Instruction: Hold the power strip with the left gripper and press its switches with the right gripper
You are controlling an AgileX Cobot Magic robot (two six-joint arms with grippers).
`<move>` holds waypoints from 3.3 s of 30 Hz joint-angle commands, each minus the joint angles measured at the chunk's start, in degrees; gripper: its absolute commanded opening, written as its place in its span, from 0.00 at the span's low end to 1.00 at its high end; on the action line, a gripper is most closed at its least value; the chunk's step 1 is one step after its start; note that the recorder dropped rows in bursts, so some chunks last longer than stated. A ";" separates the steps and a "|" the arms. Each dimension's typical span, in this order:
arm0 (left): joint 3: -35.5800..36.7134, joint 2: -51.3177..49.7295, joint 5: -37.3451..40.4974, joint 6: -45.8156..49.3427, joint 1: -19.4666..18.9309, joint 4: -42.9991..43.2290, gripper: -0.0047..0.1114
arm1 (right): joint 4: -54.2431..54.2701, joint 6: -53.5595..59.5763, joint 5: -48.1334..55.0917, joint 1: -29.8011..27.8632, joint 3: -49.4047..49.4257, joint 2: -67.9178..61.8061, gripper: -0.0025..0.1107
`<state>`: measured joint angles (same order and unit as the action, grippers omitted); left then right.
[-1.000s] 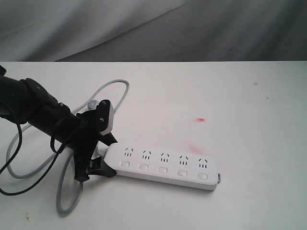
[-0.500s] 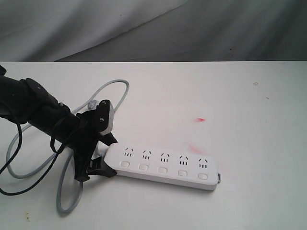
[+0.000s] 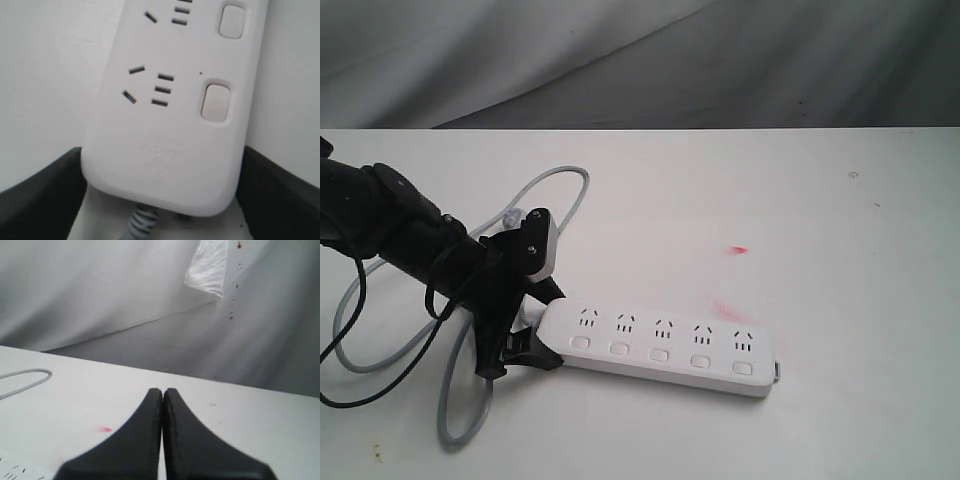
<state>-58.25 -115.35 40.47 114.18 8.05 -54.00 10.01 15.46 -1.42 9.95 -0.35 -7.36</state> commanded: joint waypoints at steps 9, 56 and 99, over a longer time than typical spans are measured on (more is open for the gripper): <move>-0.07 -0.08 0.30 0.04 0.22 0.53 0.61 | -5.13 -4.81 13.07 -0.36 0.35 0.24 0.02; -0.07 -0.08 0.65 -0.17 0.22 -1.20 0.63 | -5.13 -4.97 15.78 -0.36 0.35 0.24 0.02; -0.07 45.88 -1.07 -27.31 -0.01 3.92 0.23 | -5.13 -4.97 15.78 -0.36 0.35 0.24 0.02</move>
<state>-58.25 -72.43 36.39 91.83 8.05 -50.08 5.56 10.51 14.52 9.95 -0.20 -7.36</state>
